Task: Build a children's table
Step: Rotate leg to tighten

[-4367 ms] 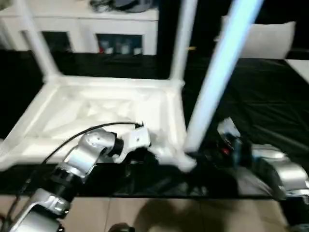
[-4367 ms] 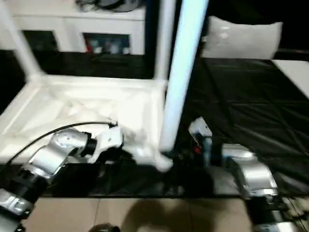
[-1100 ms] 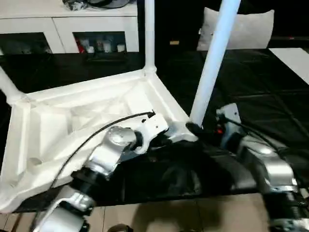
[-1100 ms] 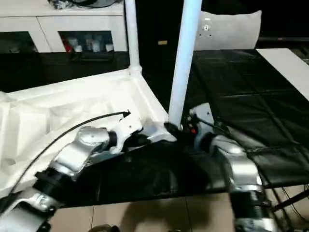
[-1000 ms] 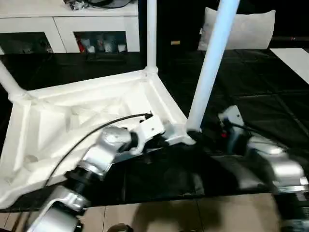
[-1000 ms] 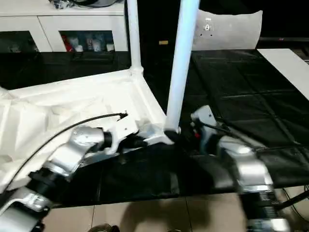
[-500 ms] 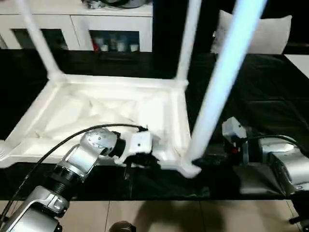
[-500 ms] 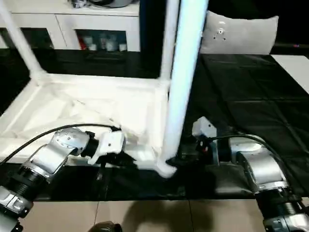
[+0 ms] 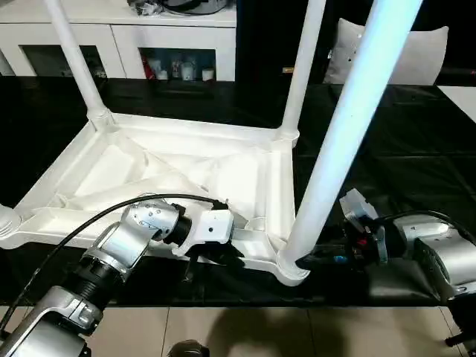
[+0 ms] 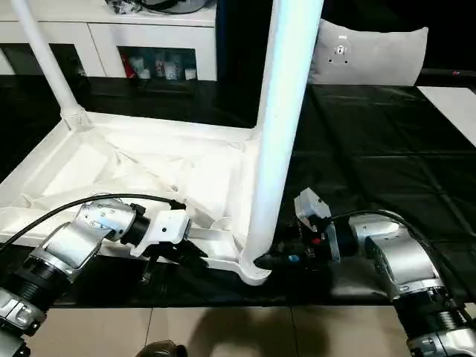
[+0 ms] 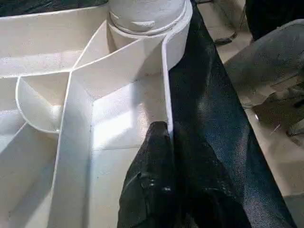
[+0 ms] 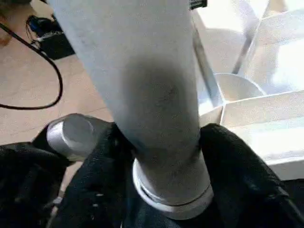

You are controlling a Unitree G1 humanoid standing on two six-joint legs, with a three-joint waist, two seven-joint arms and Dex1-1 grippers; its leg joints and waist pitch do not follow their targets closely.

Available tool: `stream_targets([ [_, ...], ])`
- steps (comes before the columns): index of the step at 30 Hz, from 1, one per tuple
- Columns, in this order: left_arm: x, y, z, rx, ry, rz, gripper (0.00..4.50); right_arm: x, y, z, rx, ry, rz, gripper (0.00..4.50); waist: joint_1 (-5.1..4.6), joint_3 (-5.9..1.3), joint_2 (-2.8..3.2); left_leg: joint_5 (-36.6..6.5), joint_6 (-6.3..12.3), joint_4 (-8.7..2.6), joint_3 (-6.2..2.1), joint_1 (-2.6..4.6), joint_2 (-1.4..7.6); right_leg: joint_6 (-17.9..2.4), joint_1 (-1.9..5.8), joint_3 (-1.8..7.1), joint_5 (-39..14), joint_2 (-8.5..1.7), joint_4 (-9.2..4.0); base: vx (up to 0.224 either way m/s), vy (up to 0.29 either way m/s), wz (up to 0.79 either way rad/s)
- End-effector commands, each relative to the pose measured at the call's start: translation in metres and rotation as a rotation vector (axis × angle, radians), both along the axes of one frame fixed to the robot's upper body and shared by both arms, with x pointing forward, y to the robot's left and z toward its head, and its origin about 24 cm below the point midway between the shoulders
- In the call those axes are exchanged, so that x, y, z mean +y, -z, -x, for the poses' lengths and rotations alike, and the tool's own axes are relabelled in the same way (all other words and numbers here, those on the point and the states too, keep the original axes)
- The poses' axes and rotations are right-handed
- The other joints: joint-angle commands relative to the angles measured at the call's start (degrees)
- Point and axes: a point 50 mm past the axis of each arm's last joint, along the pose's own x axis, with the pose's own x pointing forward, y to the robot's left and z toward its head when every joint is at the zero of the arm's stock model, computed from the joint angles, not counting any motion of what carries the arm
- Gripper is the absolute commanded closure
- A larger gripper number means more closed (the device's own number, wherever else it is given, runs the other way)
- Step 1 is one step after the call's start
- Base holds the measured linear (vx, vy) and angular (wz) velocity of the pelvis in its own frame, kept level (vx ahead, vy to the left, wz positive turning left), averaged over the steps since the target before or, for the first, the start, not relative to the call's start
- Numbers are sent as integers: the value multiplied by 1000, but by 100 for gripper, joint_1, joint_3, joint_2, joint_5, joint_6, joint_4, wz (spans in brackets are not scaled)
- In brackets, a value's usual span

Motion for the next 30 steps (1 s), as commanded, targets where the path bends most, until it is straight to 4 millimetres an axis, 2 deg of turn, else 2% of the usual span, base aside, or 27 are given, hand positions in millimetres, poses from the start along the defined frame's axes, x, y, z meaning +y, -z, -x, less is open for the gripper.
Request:
stream_targets([
  [1,-7,0,5,5,63,-6,450,3,-4,5,24,-50,-27,242,-27,-359,-61,-1227,298,-370,-141,111,406,-1159,192,291,-1470,-489,-417,0,0,0],
  [7,-10,-1,1,35,-20,31,450,9,-5,4,39,1,-93,251,-30,-344,-60,-1333,243,-382,-142,114,405,-1151,190,293,-1629,-495,-436,0,0,0],
  [9,-16,-3,-6,36,-130,61,450,16,0,-5,7,151,-67,252,-54,-321,-62,-1416,173,-399,-147,119,404,-1090,165,302,-1847,-498,-451,0,0,0],
  [10,-16,-3,-6,36,-130,61,450,16,0,-5,7,151,-67,252,-65,-312,-67,-1473,132,-402,-156,126,394,-1070,160,295,-1974,-499,-462,0,0,0],
  [11,-21,-5,-10,41,-197,86,450,20,3,-11,-25,252,-41,252,-92,-284,-70,-1615,70,-413,-175,119,381,-975,161,294,-2332,-523,-500,0,0,0],
  [12,-23,-6,-11,44,-219,98,450,22,4,-14,-36,287,-35,252,-110,-280,-74,-1729,9,-415,-182,148,369,-876,141,292,-2616,-520,-534,0,0,0],
  [14,-27,-7,-13,49,-264,117,450,24,6,-18,-37,354,-26,254,-172,-274,-75,-1761,-41,-436,-207,126,360,-766,160,287,-2781,-517,-543,0,0,0],
  [15,-34,-8,-16,46,-346,142,450,29,8,-24,-37,460,-18,254,-233,-275,-72,-1765,-67,-442,-203,127,371,-780,146,298,-2652,-499,-531,0,0,0],
  [16,-36,-8,-17,46,-360,145,450,30,8,-25,-38,478,-14,255,-257,-277,-71,-1754,-70,-441,-209,127,367,-816,139,295,-2581,-498,-533,0,0,0],
  [17,-43,-7,-21,44,-441,161,450,35,11,-32,-43,590,11,255,-311,-280,-79,-1703,-96,-440,-206,98,359,-844,157,293,-2422,-483,-506,0,0,0],
  [18,-46,-7,-21,43,-463,165,450,36,12,-33,-44,621,20,256,-357,-283,-84,-1669,-90,-432,-208,96,340,-871,152,289,-2351,-483,-514,0,0,0],
  [21,-53,-7,-24,42,-526,183,450,39,16,-38,-12,729,31,256,-402,-305,-87,-1422,65,-399,-174,81,319,-898,173,303,-2014,-473,-509,0,0,0],
  [22,-55,-7,-24,39,-538,187,450,40,17,-38,-14,738,30,256,-392,-300,-74,-1385,90,-398,-172,84,319,-914,163,301,-1945,-469,-510,0,0,0],
  [23,-64,-8,-27,14,-601,210,450,46,18,-41,-33,775,7,256,-404,-295,-87,-1349,124,-398,-156,81,323,-921,160,301,-1869,-461,-519,0,0,0],
  [24,-68,-8,-27,5,-617,219,450,48,19,-41,-53,779,-7,203,-392,-303,-87,-1331,129,-388,-156,85,319,-912,167,297,-1880,-472,-523,0,0,0],
  [25,-71,-8,-27,4,-631,230,450,50,19,-41,-55,785,-16,203,-379,-306,-88,-1306,144,-384,-154,86,318,-907,171,296,-1881,-474,-523,0,0,0],
  [30,-66,-10,-27,-32,-591,224,450,46,15,-40,-56,780,-35,153,-363,-294,-58,-1352,194,-425,-167,78,335,-886,179,290,-1742,-452,-523,0,0,0],
])
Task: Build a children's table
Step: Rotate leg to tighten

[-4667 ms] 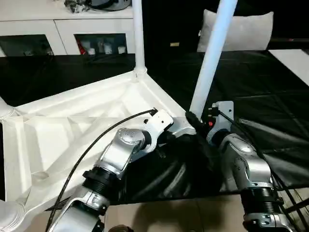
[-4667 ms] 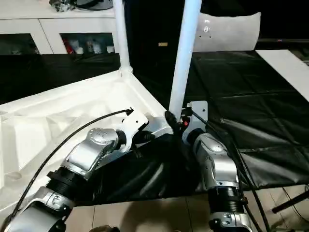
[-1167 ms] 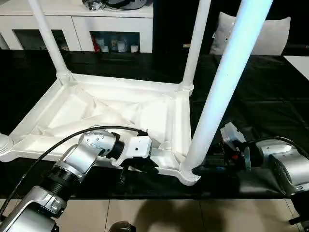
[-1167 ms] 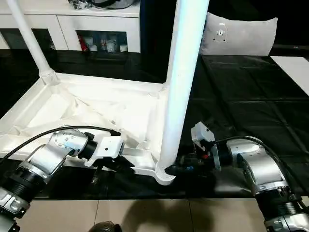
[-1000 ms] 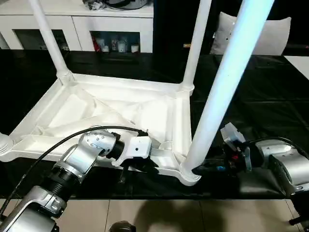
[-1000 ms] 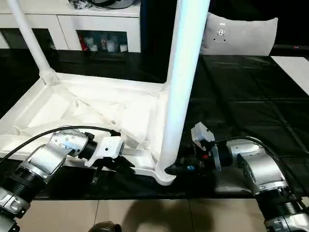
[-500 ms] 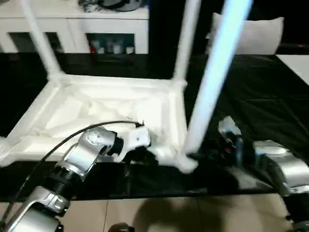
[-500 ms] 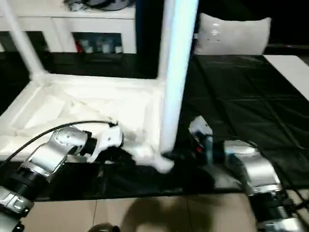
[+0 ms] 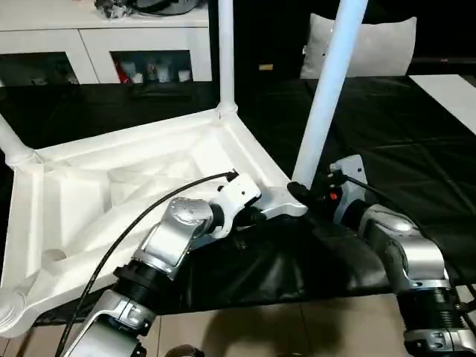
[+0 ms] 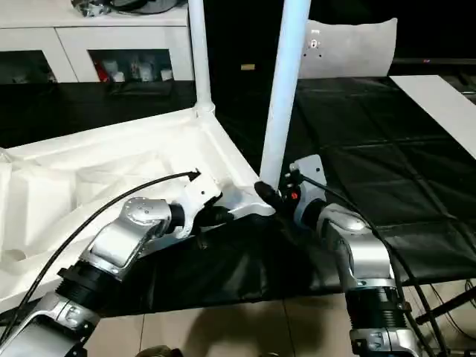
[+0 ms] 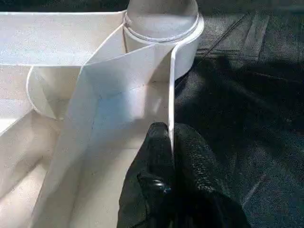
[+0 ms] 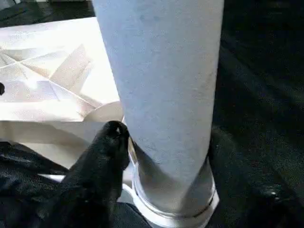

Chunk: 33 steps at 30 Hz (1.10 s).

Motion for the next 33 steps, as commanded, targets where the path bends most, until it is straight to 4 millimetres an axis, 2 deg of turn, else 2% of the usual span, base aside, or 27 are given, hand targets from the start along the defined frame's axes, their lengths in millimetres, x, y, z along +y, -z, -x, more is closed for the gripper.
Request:
stream_targets([
  [1,-12,-16,0,-78,82,60,450,14,6,7,34,-111,-17,143,18,-298,-62,-1375,197,-391,-178,59,340,-912,197,284,-1729,-454,-515,0,0,0],
  [4,-8,-16,0,-88,108,42,450,8,5,8,24,-138,3,120,30,-294,-65,-1434,205,-392,-173,65,342,-880,195,290,-1794,-465,-528,0,0,0],
  [10,10,-11,2,-99,219,-20,450,-15,-5,14,-20,-274,54,74,75,-329,-51,-1205,322,-361,-166,53,340,-962,221,285,-1409,-460,-488,0,0,0],
  [12,19,-11,8,-89,334,-45,450,-23,-9,20,-10,-395,106,50,85,-369,-73,-891,441,-328,-154,26,353,-1125,250,281,-807,-455,-410,0,0,0],
  [13,23,-11,10,-87,387,-59,450,-27,-10,22,0,-446,136,50,102,-378,-66,-834,488,-315,-161,26,352,-1164,256,272,-681,-453,-390,0,0,0],
  [14,24,-11,11,-86,405,-63,450,-28,-10,23,4,-463,147,41,132,-402,-78,-674,581,-287,-142,20,357,-1239,256,276,-397,-452,-344,0,0,0],
  [15,25,-11,12,-85,428,-69,450,-30,-10,24,7,-484,162,30,161,-411,-58,-525,649,-269,-134,11,365,-1329,235,269,-142,-438,-299,0,0,0],
  [16,25,-12,12,-85,433,-69,450,-30,-10,24,8,-487,164,22,157,-405,-69,-510,681,-261,-123,-2,360,-1356,229,267,-75,-428,-294,0,0,0],
  [17,29,-12,18,-63,521,-86,450,-32,-13,26,5,-551,174,10,201,-403,-55,-609,698,-258,-127,16,374,-1387,214,256,-207,-447,-304,0,0,0],
  [21,34,-11,26,-41,628,-113,450,-32,-18,31,3,-662,140,5,288,-376,-44,-982,510,-286,-123,46,417,-1359,187,272,-766,-464,-343,0,0,0],
  [22,34,-11,26,-41,628,-113,450,-32,-18,31,3,-662,140,31,308,-376,-44,-1030,482,-286,-125,52,418,-1342,187,274,-844,-474,-348,0,0,0],
  [24,36,-9,31,-35,708,-138,450,-31,-16,37,36,-755,102,38,336,-362,-72,-1225,386,-305,-130,60,427,-1250,181,280,-1218,-490,-383,0,0,0],
  [26,36,-9,32,-32,728,-144,450,-31,-16,39,47,-780,90,57,343,-346,-64,-1362,317,-316,-138,58,426,-1172,169,288,-1473,-494,-403,0,0,0],
  [27,36,-9,33,-29,741,-147,450,-30,-16,41,57,-807,76,81,341,-341,-75,-1430,267,-326,-142,66,429,-1132,161,294,-1617,-502,-415,0,0,0],
  [29,36,-9,35,-26,757,-147,450,-28,-16,48,98,-864,41,91,346,-334,-78,-1523,226,-327,-147,64,420,-1071,161,296,-1836,-508,-430,0,0,0],
  [30,36,-9,35,-26,757,-147,450,-28,-16,48,98,-864,41,104,361,-337,-83,-1522,226,-329,-150,67,427,-1024,163,304,-1882,-510,-435,0,0,0],
  [32,37,-9,35,-24,764,-147,450,-28,-16,51,117,-893,30,104,361,-351,-84,-1435,233,-326,-156,54,429,-1026,163,302,-1775,-506,-415,0,0,0],
  [33,37,-9,35,-24,772,-149,450,-27,-14,54,145,-925,19,117,361,-358,-80,-1408,244,-320,-157,53,422,-1052,167,295,-1710,-500,-410,0,0,0],
])
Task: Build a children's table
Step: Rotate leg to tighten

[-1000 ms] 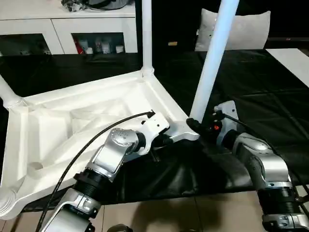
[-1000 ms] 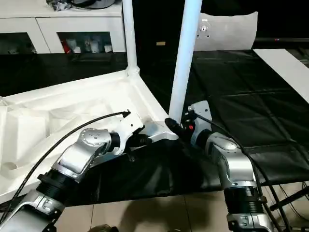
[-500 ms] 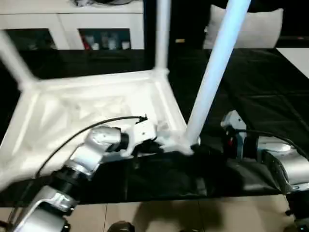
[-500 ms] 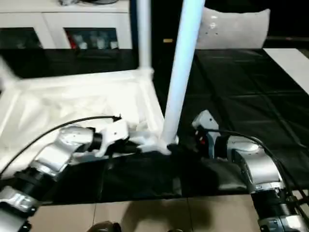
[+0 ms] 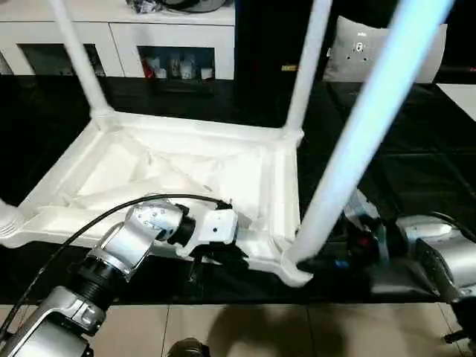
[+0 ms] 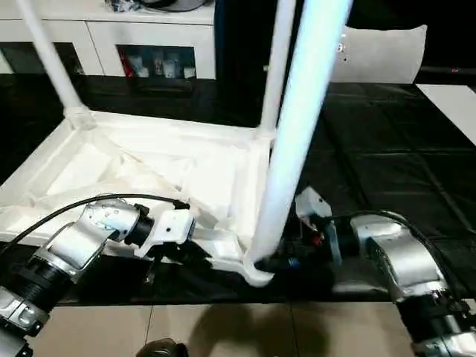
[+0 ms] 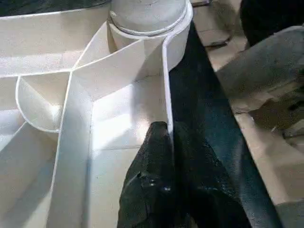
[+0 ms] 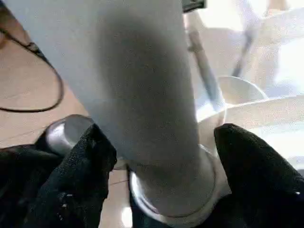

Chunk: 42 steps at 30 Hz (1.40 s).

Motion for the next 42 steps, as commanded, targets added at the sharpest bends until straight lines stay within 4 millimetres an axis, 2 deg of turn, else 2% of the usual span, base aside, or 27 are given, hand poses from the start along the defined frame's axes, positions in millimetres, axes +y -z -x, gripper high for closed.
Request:
stream_targets([
  [1,-8,-1,6,-10,94,-14,450,2,-2,3,12,-40,-1,132,-13,-365,-73,-1387,223,-411,-161,143,412,-1038,221,298,-1700,-488,-471,0,0,0],
  [4,-7,-1,6,-12,94,-14,450,1,-1,5,35,-56,-6,151,-8,-379,-71,-1287,231,-399,-158,137,404,-1075,225,294,-1557,-485,-455,0,0,0],
  [5,-7,-1,6,-12,94,-14,450,1,-1,5,35,-56,-6,174,-4,-383,-72,-1267,239,-394,-155,139,404,-1085,225,292,-1518,-484,-451,0,0,0],
  [8,-7,0,6,-7,89,-5,450,1,0,6,52,-66,-14,186,16,-392,-77,-1157,280,-380,-149,134,401,-1128,229,289,-1358,-481,-431,0,0,0],
  [11,-7,0,6,-1,82,2,450,1,0,7,61,-71,-18,222,35,-389,-77,-1190,269,-380,-150,137,403,-1119,227,287,-1430,-482,-436,0,0,0],
  [13,-7,0,6,7,68,12,450,2,0,6,69,-58,-35,228,43,-387,-70,-1206,254,-383,-153,136,402,-1103,227,287,-1468,-480,-439,0,0,0],
  [14,-10,-1,4,23,21,41,450,6,0,5,70,-11,-59,228,45,-377,-48,-1237,239,-388,-158,138,403,-1097,219,288,-1493,-481,-441,0,0,0],
  [15,-11,-1,3,29,-6,51,450,8,1,3,61,19,-62,233,32,-374,-58,-1244,232,-392,-148,135,402,-1103,226,292,-1483,-476,-446,0,0,0],
  [16,-13,-2,1,39,-44,66,450,11,2,1,50,62,-65,233,18,-362,-46,-1308,210,-402,-151,133,406,-1113,209,298,-1528,-476,-439,0,0,0],
  [17,-18,-3,-3,52,-134,95,450,19,5,-6,22,172,-58,237,-5,-351,-65,-1357,155,-411,-161,137,391,-1083,211,290,-1687,-477,-456,0,0,0],
  [19,-22,-4,-7,56,-208,115,450,23,8,-13,2,277,-38,240,-65,-327,-72,-1537,42,-418,-182,149,356,-971,201,277,-2165,-493,-514,0,0,0],
  [20,-26,-5,-11,50,-275,135,450,27,11,-22,-8,398,-19,242,-125,-311,-67,-1553,-42,-444,-205,114,349,-879,213,271,-2363,-489,-518,0,0,0],
  [21,-29,-6,-13,46,-323,150,450,29,13,-27,-10,474,0,244,-159,-297,-63,-1605,-65,-452,-211,108,337,-820,210,263,-2479,-479,-537,0,0,0],
  [22,-30,-6,-15,44,-353,159,450,30,15,-29,-11,518,12,246,-245,-300,-74,-1678,-148,-462,-235,105,329,-741,218,245,-2642,-483,-543,0,0,0],
  [23,-34,-6,-18,34,-405,172,450,33,17,-33,-5,590,19,248,-291,-305,-67,-1709,-141,-463,-234,115,325,-685,215,249,-2670,-489,-573,0,0,0],
  [25,-37,-7,-21,25,-447,183,450,34,18,-36,-3,648,27,250,-364,-312,-65,-1667,-107,-455,-225,103,324,-716,207,264,-2443,-464,-566,0,0,0],
  [28,-42,-8,-26,10,-533,199,450,37,21,-41,-11,738,43,252,-389,-307,-74,-1591,9,-429,-184,132,303,-784,165,283,-2233,-450,-587,0,0,0],
  [29,-53,-10,-29,4,-599,239,450,45,23,-42,-43,755,11,252,-388,-309,-57,-1552,30,-421,-181,117,298,-772,179,281,-2258,-456,-581,0,0,0],
  [31,-60,-12,-28,6,-617,258,450,51,22,-42,-59,754,-36,198,-359,-312,-70,-1474,71,-412,-172,122,301,-743,182,283,-2223,-459,-597,0,0,0],
  [32,-61,-12,-28,4,-618,255,450,51,21,-42,-62,762,-43,185,-331,-316,-54,-1379,108,-425,-175,113,314,-745,182,283,-2080,-444,-587,0,0,0],
  [35,-58,-11,-27,-27,-591,233,450,46,17,-41,-63,762,-66,162,-342,-330,-41,-1286,182,-435,-178,97,323,-846,206,280,-1574,-416,-534,0,0,0],
  [38,-53,-10,-26,-40,-552,219,450,40,14,-41,-68,749,-71,137,-334,-321,-34,-1366,194,-439,-171,103,321,-895,210,282,-1604,-430,-541,0,0,0],
  [40,-46,-9,-24,-58,-505,191,450,32,11,-39,-98,696,-63,129,-326,-323,-29,-1386,188,-439,-176,90,319,-855,226,283,-1704,-441,-551,0,0,0],
  [42,-40,-8,-24,-69,-466,170,450,24,9,-36,-125,622,-47,101,-316,-324,-35,-1420,208,-433,-169,104,328,-830,227,288,-1698,-439,-553,0,0,0],
])
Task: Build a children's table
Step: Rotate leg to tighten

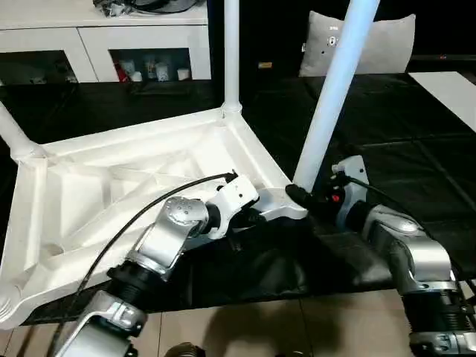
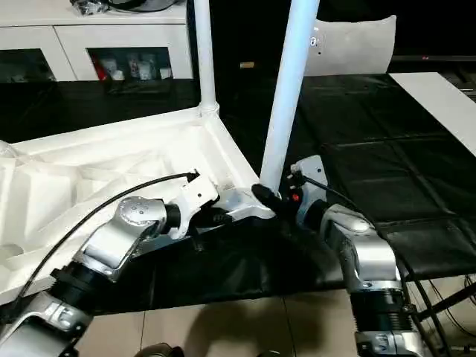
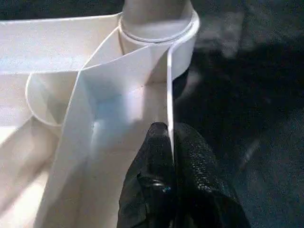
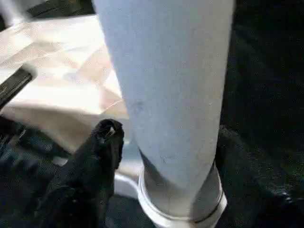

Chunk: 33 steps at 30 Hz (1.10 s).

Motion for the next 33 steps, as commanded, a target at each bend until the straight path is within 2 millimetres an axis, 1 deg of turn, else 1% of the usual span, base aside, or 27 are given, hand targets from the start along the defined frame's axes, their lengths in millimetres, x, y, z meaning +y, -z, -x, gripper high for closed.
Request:
stream_targets([
  [1,-8,-12,1,-55,76,40,450,7,3,6,10,-102,-20,93,32,-326,-57,-1412,235,-398,-173,104,338,-886,254,289,-1664,-448,-528,0,0,0],
  [2,-2,-12,3,-58,133,25,450,0,1,11,7,-195,15,84,35,-330,-60,-1369,255,-392,-171,93,336,-929,260,286,-1579,-450,-521,0,0,0],
  [3,2,-13,5,-58,183,20,450,-5,-1,14,19,-249,35,75,49,-342,-79,-1303,295,-382,-169,93,342,-960,279,284,-1480,-450,-505,0,0,0],
  [4,2,-13,5,-58,183,20,450,-5,-1,14,19,-249,35,65,67,-345,-70,-1270,328,-370,-165,101,339,-983,273,284,-1430,-448,-499,0,0,0],
  [5,5,-14,8,-51,242,18,450,-9,-3,16,31,-299,59,56,72,-342,-63,-1219,370,-370,-163,80,337,-1035,276,281,-1340,-444,-481,0,0,0],
  [6,6,-14,8,-49,250,16,450,-9,-3,16,31,-304,64,48,87,-343,-58,-1200,376,-369,-161,93,353,-1076,268,278,-1314,-448,-477,0,0,0],
  [7,9,-15,11,-38,290,6,450,-12,-4,16,30,-326,89,40,94,-345,-60,-1198,375,-368,-159,90,354,-1091,266,277,-1301,-448,-469,0,0,0],
  [9,15,-14,15,-24,365,-28,450,-16,-5,16,24,-374,129,40,137,-345,-62,-1247,349,-368,-155,110,368,-1139,253,277,-1391,-456,-466,0,0,0],
  [10,16,-14,15,-22,373,-33,450,-17,-6,16,25,-382,132,40,146,-339,-63,-1254,340,-371,-147,112,369,-1136,250,283,-1422,-456,-473,0,0,0],
  [11,20,-13,18,-9,430,-60,450,-19,-8,18,35,-447,130,40,182,-349,-50,-1285,321,-368,-152,126,372,-1155,248,279,-1469,-458,-468,0,0,0],
  [12,22,-13,20,-4,453,-66,450,-19,-9,19,41,-480,121,40,207,-342,-51,-1335,311,-377,-148,131,388,-1143,245,282,-1506,-453,-469,0,0,0],
  [13,23,-13,20,3,470,-72,450,-20,-10,21,51,-509,112,55,212,-336,-49,-1354,296,-382,-149,128,394,-1140,246,287,-1521,-457,-465,0,0,0],
  [14,24,-13,22,9,494,-77,450,-20,-10,23,64,-542,104,72,242,-344,-53,-1396,290,-382,-153,136,398,-1145,249,284,-1541,-460,-458,0,0,0],
  [15,26,-13,23,17,514,-85,450,-20,-10,26,79,-575,97,72,269,-345,-63,-1399,297,-377,-144,141,403,-1156,245,291,-1526,-466,-456,0,0,0],
  [16,27,-13,24,22,535,-96,450,-19,-11,29,97,-610,86,76,286,-344,-57,-1405,302,-374,-148,138,405,-1163,245,293,-1531,-471,-455,0,0,0],
  [17,29,-13,26,30,564,-110,450,-18,-11,33,127,-654,63,76,300,-350,-87,-1354,312,-376,-150,131,404,-1167,254,290,-1506,-472,-437,0,0,0],
  [18,29,-13,26,30,564,-110,450,-18,-11,33,127,-654,63,87,306,-352,-80,-1336,326,-375,-149,130,405,-1169,255,293,-1500,-477,-444,0,0,0],
  [19,29,-13,27,34,578,-117,450,-17,-11,35,140,-677,55,114,306,-345,-81,-1343,319,-375,-148,131,405,-1174,243,292,-1541,-472,-448,0,0,0],
  [20,30,-13,27,39,596,-124,450,-16,-11,36,152,-704,48,114,314,-345,-86,-1356,295,-372,-148,130,403,-1160,245,295,-1608,-480,-449,0,0,0],
  [21,30,-13,27,39,597,-125,450,-16,-11,37,152,-706,48,123,322,-343,-96,-1354,283,-375,-150,126,398,-1133,248,296,-1679,-483,-451,0,0,0],
  [22,31,-13,28,40,603,-128,450,-15,-11,37,157,-715,43,133,322,-343,-96,-1354,283,-375,-150,126,398,-1133,248,296,-1679,-483,-451,0,0,0],
  [23,31,-13,27,36,610,-132,450,-13,-10,38,165,-736,31,133,323,-347,-96,-1348,269,-377,-158,126,400,-1093,244,294,-1744,-487,-453,0,0,0],
  [24,31,-13,27,36,611,-133,450,-13,-10,38,165,-738,30,147,321,-344,-94,-1361,267,-377,-156,128,398,-1088,239,294,-1765,-485,-458,0,0,0],
  [26,30,-13,27,31,613,-127,450,-10,-9,39,164,-754,20,163,321,-350,-86,-1340,250,-373,-156,126,401,-1108,237,294,-1711,-482,-451,0,0,0],
  [29,29,-13,27,30,617,-121,450,-9,-8,40,169,-768,13,191,320,-354,-90,-1317,248,-371,-156,127,400,-1136,238,290,-1626,-476,-440,0,0,0],
  [33,28,-12,28,31,614,-114,450,-6,-6,43,176,-779,3,228,329,-350,-98,-1292,251,-366,-153,121,391,-1109,244,293,-1661,-481,-444,0,0,0],
])
